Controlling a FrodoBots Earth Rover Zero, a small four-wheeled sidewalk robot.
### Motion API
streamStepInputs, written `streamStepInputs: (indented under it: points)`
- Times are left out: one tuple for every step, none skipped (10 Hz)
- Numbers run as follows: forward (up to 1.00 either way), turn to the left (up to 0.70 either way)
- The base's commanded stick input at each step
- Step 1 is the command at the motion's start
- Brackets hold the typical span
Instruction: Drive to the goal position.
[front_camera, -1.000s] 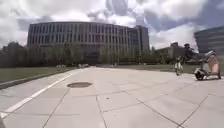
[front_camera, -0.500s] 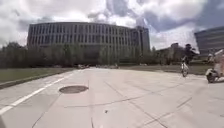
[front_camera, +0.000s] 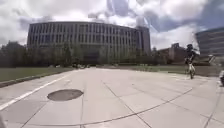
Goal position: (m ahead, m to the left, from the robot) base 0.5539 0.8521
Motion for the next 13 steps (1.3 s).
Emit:
streamStepInputs:
  points:
    - [1.00,0.34]
    - [1.00,0.28]
    - [1.00,0.13]
    - [1.00,0.03]
    - [1.00,0.00]
    - [1.00,0.00]
    - [1.00,0.00]
    - [1.00,0.00]
    - [1.00,0.00]
    - [1.00,0.00]
    - [1.00,0.00]
    - [1.00,0.18]
    - [1.00,0.38]
